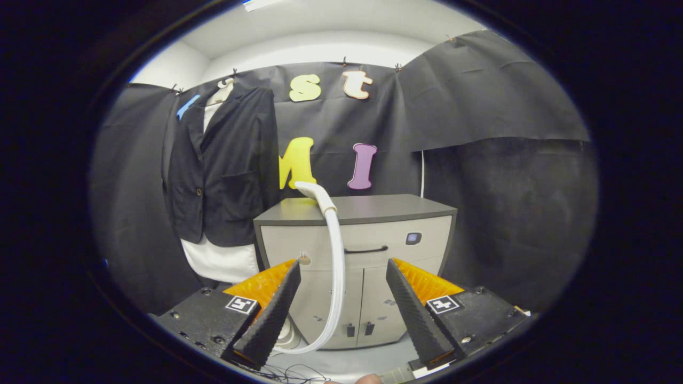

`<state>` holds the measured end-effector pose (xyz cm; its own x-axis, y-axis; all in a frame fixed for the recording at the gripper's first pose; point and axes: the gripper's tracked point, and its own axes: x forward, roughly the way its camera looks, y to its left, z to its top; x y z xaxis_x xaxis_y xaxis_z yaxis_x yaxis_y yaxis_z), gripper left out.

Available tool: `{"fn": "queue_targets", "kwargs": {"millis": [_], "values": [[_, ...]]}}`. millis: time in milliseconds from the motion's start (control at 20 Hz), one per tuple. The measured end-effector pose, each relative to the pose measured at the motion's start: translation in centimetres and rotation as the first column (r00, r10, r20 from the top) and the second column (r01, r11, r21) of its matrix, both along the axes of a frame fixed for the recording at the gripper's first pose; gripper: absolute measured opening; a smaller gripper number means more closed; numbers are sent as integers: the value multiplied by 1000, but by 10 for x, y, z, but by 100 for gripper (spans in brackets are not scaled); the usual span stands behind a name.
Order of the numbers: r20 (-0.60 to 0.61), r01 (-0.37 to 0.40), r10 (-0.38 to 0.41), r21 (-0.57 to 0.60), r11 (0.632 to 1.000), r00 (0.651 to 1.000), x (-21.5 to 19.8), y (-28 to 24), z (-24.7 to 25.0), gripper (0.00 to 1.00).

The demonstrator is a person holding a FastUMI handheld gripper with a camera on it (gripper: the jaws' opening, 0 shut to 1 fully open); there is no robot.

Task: Iron the clothes twice with a garment steamer, once on the left side and once on the right side.

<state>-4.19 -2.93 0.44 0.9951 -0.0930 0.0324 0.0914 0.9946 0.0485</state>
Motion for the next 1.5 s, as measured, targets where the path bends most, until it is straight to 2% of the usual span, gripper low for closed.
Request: {"fn": "queue_targets", "kwargs": {"millis": [250,450,800,1000,1250,1500], "values": [[-7,20,-20,17,1000,1000,-2,-5,3,100],[-21,7,-6,15,1000,1000,4,7,11,100],[-1,10,-11,-13,1000,1000,31,33,48,100],[-69,31,-32,-21,999,997,53,47,51,100],[-70,-18,11,-98,995,998,88,58,98,100],[-107,-116,107,-79,990,988,151,51,135,100]]}}
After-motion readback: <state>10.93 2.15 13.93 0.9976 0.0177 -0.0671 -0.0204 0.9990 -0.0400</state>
